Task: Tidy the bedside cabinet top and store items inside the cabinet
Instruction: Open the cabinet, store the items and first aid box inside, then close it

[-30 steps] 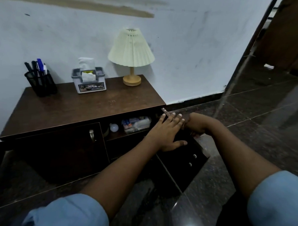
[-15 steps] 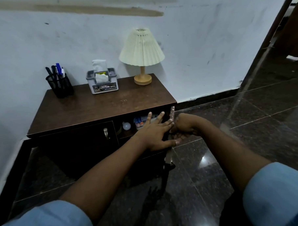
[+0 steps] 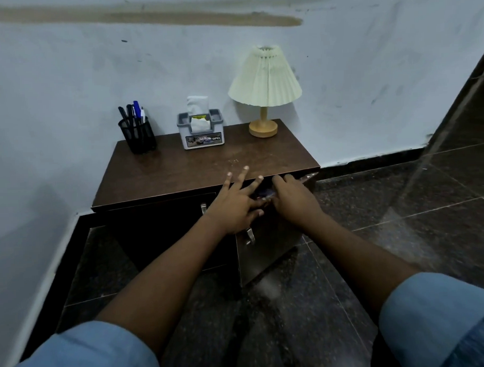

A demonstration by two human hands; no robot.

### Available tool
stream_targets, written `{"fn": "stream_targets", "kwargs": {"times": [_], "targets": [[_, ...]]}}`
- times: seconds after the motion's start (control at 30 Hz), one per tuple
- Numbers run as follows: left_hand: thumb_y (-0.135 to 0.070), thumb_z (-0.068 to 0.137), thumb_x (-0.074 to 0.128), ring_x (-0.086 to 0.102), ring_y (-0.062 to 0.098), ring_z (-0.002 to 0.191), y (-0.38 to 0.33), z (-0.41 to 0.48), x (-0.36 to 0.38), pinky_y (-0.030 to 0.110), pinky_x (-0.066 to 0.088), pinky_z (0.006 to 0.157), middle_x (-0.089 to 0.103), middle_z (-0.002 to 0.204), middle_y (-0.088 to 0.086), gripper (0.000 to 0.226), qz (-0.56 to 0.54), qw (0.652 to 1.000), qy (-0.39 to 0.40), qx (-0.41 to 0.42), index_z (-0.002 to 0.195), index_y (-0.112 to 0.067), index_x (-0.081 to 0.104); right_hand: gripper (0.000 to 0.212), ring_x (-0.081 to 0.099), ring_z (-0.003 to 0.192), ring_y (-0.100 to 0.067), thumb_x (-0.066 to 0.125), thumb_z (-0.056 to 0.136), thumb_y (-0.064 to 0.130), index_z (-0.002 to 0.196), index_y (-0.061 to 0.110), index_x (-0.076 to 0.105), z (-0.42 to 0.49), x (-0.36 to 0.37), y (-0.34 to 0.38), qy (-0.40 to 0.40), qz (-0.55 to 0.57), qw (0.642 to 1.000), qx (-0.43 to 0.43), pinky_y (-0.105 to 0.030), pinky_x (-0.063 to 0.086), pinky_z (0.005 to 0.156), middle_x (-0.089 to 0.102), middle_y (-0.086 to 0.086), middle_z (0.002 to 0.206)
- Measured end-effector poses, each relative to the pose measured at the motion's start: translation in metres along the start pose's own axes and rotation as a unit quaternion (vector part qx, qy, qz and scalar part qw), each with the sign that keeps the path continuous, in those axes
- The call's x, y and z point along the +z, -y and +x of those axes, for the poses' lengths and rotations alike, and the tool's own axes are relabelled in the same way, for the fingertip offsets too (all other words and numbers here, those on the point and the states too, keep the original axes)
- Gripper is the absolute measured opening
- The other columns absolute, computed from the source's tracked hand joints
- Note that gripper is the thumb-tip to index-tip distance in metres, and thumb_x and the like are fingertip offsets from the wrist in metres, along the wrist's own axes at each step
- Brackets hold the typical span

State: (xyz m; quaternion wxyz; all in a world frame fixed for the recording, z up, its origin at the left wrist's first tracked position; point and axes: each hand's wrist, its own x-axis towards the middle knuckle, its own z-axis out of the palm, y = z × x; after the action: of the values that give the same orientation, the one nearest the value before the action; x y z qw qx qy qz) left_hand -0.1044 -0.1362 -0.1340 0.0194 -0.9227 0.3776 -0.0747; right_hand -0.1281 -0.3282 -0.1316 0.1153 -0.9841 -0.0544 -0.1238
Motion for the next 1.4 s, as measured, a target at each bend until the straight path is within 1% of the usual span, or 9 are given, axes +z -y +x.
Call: {"fn": "stream_targets", "kwargs": {"times": [0.07,0.13,0.23,0.33,0.43,0.6,0.97,1.13,1.4], "targets": [[-0.051,0.100,0.049,-0.017,0.037,0.154,0.005,-0.003,-0.001,0.064,-0.005,0.121,0.005,0.171,0.002,0.042,0.021,1.000,-0.020,0.004,0.141,-0.046,0.053,0.048,0.048,0.120,-0.034,0.061,0.088,0.038,0.130,0.025,0.042,0.001,0.006,0.000,-0.030,-0.047,0.998,-0.035,-0.052,0.044,0.094,0.047,-0.012,0.132],[-0.050,0.098,0.053,-0.017,0.037,0.154,0.012,-0.007,-0.003,0.065,-0.004,0.121,0.003,0.171,0.002,0.036,0.019,0.999,-0.026,-0.007,0.133,-0.046,0.061,0.067,0.031,0.138,-0.035,0.058,0.088,0.044,0.146,0.034,0.027,0.004,0.010,-0.001,0.007,-0.064,0.996,-0.055,-0.061,0.028,0.107,0.032,-0.007,0.151],[-0.046,0.095,0.060,-0.010,0.034,0.156,0.027,-0.014,-0.006,0.064,0.000,0.122,0.007,0.171,0.001,0.032,-0.015,0.999,-0.027,-0.044,0.125,-0.044,0.068,0.084,0.009,0.151,-0.035,0.056,0.090,0.048,0.155,0.041,0.004,0.011,0.019,-0.002,0.092,-0.072,0.991,-0.063,-0.063,0.008,0.115,0.010,0.002,0.166],[-0.043,0.092,0.065,0.012,0.029,0.156,0.039,-0.020,-0.007,0.058,0.009,0.124,0.014,0.170,0.002,0.041,-0.063,0.994,-0.028,-0.081,0.133,-0.039,0.064,0.087,0.003,0.153,-0.036,0.057,0.092,0.045,0.155,0.042,-0.002,0.017,0.026,0.001,0.100,-0.076,0.990,-0.067,-0.062,0.003,0.118,0.002,0.000,0.168],[-0.040,0.088,0.073,0.027,0.024,0.152,0.042,-0.023,-0.004,0.054,0.019,0.124,0.019,0.169,0.004,0.079,-0.117,0.984,-0.057,-0.120,0.156,-0.031,0.034,0.087,0.003,0.153,-0.037,0.059,0.093,0.043,0.156,0.040,-0.001,0.029,0.027,0.008,0.079,-0.073,0.991,-0.081,-0.060,0.005,0.119,0.001,-0.003,0.168],[-0.053,0.085,0.071,0.015,0.025,0.156,0.053,-0.018,0.007,0.048,0.012,0.127,0.012,0.170,0.004,0.101,-0.064,0.984,-0.017,-0.167,0.162,-0.023,0.013,0.089,0.006,0.153,-0.037,0.062,0.090,0.049,0.158,0.034,0.006,0.050,0.032,0.024,0.073,-0.062,0.990,-0.104,-0.057,0.006,0.121,0.006,-0.005,0.168],[-0.059,0.080,0.072,0.015,0.027,0.155,0.068,-0.016,0.028,0.051,0.014,0.126,0.015,0.169,0.004,0.108,0.011,0.983,-0.032,-0.180,0.162,-0.023,0.010,0.087,0.018,0.148,-0.041,0.069,0.086,0.046,0.155,0.032,0.017,0.068,0.038,0.049,0.086,-0.070,0.987,-0.113,-0.065,0.016,0.116,0.019,-0.005,0.164],[-0.046,0.090,0.067,0.024,0.028,0.153,0.073,-0.018,0.030,0.047,0.021,0.125,0.025,0.167,0.005,0.087,0.032,0.979,-0.066,-0.190,0.160,-0.022,0.020,0.068,0.044,0.130,-0.035,0.075,0.081,0.036,0.139,0.030,0.039,0.078,0.036,0.053,0.033,-0.084,0.989,-0.121,-0.052,0.039,0.099,0.046,-0.003,0.150],[-0.037,0.091,0.066,0.032,0.027,0.150,0.071,-0.015,0.031,0.043,0.025,0.123,0.035,0.163,0.004,0.077,0.018,0.974,-0.093,-0.206,0.158,-0.023,0.031,0.069,0.050,0.128,-0.033,0.077,0.079,0.035,0.139,0.028,0.044,0.079,0.037,0.052,0.017,-0.094,0.988,-0.123,-0.050,0.043,0.097,0.051,-0.004,0.148]]}}
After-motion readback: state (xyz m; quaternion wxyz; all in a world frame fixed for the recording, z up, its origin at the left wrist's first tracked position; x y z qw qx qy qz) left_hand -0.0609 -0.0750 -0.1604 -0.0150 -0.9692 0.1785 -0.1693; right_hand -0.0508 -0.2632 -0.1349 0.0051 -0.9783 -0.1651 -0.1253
